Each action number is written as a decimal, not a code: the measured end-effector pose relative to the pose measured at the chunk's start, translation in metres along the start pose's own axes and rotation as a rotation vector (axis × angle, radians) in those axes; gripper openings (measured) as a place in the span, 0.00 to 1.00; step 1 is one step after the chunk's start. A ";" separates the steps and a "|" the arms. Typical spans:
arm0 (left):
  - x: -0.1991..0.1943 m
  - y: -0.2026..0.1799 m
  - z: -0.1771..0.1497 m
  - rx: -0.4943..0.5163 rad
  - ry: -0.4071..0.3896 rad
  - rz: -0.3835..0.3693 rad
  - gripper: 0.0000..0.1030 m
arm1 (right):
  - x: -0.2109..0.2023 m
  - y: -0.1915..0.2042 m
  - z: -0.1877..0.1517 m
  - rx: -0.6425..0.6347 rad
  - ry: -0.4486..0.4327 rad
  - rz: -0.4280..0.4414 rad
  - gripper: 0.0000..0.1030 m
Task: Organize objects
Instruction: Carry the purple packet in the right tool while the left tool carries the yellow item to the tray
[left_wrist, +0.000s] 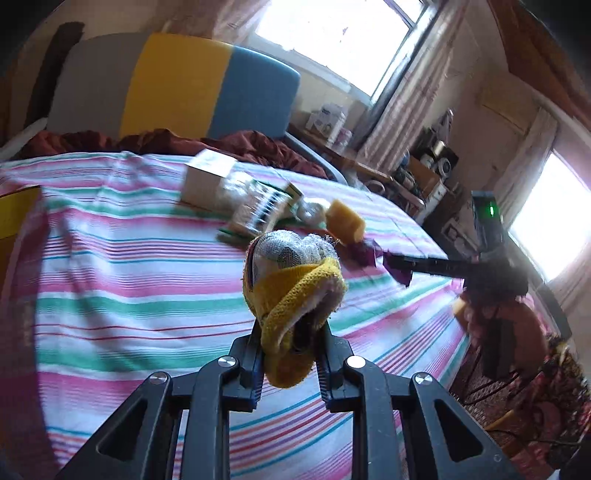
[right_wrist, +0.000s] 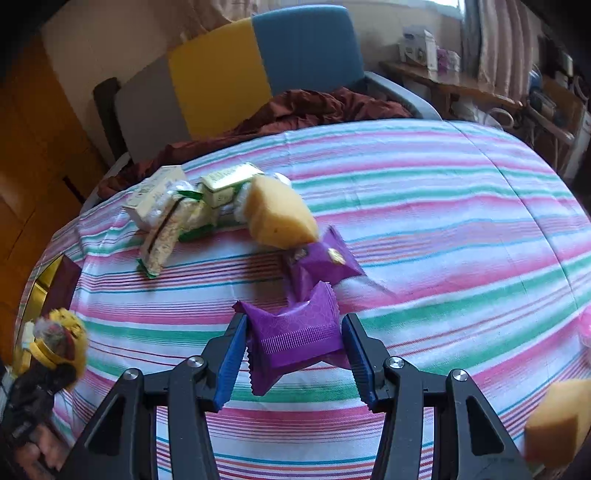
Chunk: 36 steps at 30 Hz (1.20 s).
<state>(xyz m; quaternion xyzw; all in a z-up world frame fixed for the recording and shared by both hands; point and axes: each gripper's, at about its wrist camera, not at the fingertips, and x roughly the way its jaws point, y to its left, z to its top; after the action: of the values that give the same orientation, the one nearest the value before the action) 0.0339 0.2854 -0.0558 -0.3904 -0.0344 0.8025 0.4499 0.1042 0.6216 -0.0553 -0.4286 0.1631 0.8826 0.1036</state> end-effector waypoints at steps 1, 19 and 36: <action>-0.007 0.005 0.001 -0.015 -0.008 0.007 0.22 | -0.001 0.005 0.000 -0.019 -0.009 0.008 0.51; -0.107 0.132 0.016 -0.274 -0.086 0.226 0.22 | -0.020 0.117 -0.035 -0.155 -0.088 0.246 0.51; -0.144 0.274 0.034 -0.546 -0.020 0.408 0.22 | -0.034 0.302 -0.060 -0.375 -0.036 0.519 0.51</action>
<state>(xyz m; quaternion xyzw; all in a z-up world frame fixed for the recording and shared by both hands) -0.1374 0.0249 -0.0573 -0.4872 -0.1737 0.8410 0.1588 0.0708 0.3183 -0.0033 -0.3687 0.0997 0.9017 -0.2027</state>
